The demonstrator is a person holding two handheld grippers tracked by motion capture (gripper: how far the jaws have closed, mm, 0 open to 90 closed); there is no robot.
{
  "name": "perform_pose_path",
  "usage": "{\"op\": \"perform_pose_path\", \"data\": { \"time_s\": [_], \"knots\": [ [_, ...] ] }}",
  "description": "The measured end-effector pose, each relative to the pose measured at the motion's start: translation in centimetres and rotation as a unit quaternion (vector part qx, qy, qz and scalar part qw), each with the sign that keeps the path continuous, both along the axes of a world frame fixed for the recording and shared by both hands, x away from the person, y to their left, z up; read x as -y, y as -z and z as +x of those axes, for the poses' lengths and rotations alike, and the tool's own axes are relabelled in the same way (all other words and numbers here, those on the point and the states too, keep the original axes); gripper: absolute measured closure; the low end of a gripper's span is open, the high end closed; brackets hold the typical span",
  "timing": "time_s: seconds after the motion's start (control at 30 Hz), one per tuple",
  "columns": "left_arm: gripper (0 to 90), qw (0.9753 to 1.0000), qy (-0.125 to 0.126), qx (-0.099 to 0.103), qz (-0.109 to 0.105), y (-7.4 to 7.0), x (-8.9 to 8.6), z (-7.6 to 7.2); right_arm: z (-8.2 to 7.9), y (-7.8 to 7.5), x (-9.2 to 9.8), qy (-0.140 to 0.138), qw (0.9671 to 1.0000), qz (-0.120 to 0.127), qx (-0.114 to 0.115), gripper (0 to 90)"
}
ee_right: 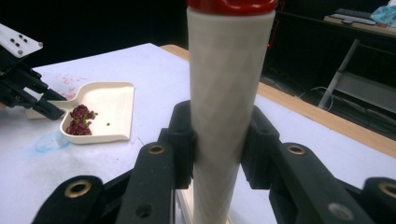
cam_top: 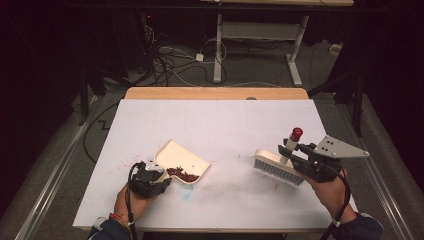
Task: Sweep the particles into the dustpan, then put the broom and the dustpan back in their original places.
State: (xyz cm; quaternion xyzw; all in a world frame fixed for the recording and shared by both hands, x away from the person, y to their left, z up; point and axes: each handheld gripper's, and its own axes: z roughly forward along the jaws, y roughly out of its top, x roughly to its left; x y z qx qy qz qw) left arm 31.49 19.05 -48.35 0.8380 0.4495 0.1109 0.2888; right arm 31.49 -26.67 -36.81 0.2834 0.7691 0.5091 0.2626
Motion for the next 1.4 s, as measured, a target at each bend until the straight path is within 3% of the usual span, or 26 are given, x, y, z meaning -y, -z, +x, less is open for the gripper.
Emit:
{"op": "perform_pose_path", "data": {
  "time_s": [0.53, 0.9, 1.4],
  "knots": [
    [63.3, 0.9998, -0.019, 0.007, 0.001, -0.1, -1.0, 0.9, -1.4, 0.0, 2.0, -0.004, 0.9996, -0.018, -0.023, 69.8],
    [63.3, 0.9991, -0.04, 0.012, -0.002, -0.1, -1.9, 1.3, -1.9, -0.7, 3.6, -0.007, 0.9994, -0.012, -0.031, 69.7],
    [63.3, 0.9963, -0.083, 0.019, -0.007, 0.0, -2.8, 1.7, -2.1, -0.5, 4.1, -0.043, 0.9971, -0.024, -0.058, 69.7]
  ]
}}
